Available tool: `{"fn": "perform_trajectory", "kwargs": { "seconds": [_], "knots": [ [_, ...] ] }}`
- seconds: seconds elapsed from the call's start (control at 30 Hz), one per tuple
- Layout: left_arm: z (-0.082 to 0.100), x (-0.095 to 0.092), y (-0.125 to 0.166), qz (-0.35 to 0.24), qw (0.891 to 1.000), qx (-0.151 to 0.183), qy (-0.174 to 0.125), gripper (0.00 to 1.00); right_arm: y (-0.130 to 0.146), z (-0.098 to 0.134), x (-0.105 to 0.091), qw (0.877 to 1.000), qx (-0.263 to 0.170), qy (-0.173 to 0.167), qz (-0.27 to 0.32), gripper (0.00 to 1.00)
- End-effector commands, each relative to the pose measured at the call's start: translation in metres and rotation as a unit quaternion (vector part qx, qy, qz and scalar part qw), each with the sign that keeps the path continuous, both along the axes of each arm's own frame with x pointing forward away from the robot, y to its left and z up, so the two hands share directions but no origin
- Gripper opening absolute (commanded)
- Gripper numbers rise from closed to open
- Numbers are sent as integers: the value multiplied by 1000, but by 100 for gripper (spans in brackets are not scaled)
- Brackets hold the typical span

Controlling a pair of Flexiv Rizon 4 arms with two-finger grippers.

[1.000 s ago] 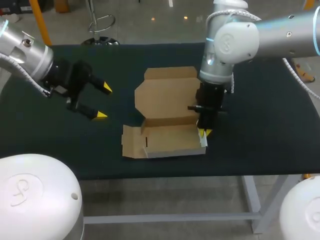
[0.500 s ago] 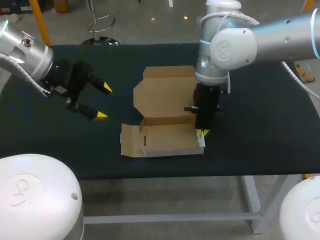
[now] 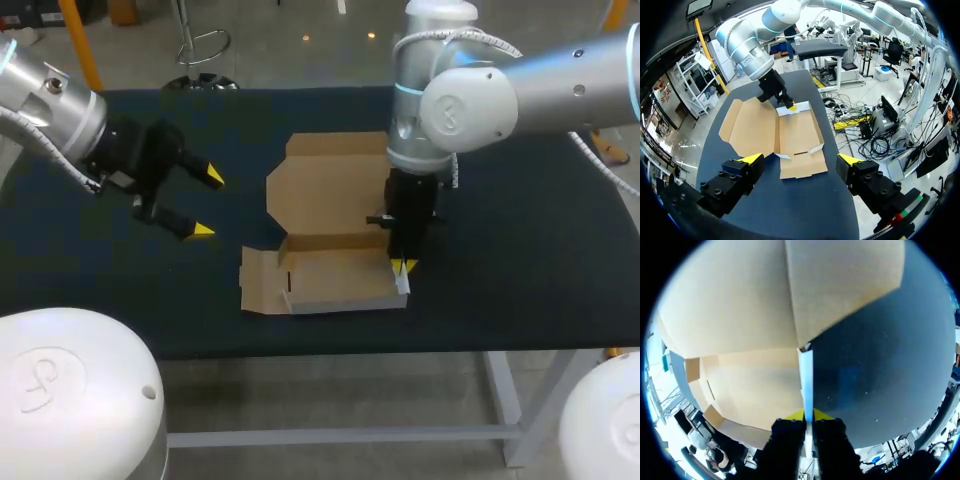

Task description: Assemble the packaging by folding the flat box into shape, placing the metal phone stand inside, and closing the box properly

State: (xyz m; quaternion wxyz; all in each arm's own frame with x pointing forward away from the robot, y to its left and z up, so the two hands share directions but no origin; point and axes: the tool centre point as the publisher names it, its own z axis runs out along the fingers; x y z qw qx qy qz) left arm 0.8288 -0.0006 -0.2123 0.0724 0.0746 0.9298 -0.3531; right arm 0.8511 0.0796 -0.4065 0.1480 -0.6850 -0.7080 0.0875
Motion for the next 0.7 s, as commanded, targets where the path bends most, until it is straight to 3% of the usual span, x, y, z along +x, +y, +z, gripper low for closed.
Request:
{"fn": "perform_trajectory", "kwargs": {
  "seconds": [0.03, 0.7],
  "knots": [
    [1, 0, 1, 0, 1000, 2, 1, 100, 1, -5, -1, 1000, -3, -13, -2, 11],
    [1, 0, 1, 0, 1000, 2, 1, 100, -1, -13, 1, 995, -17, -93, -28, 15]
  ]
}}
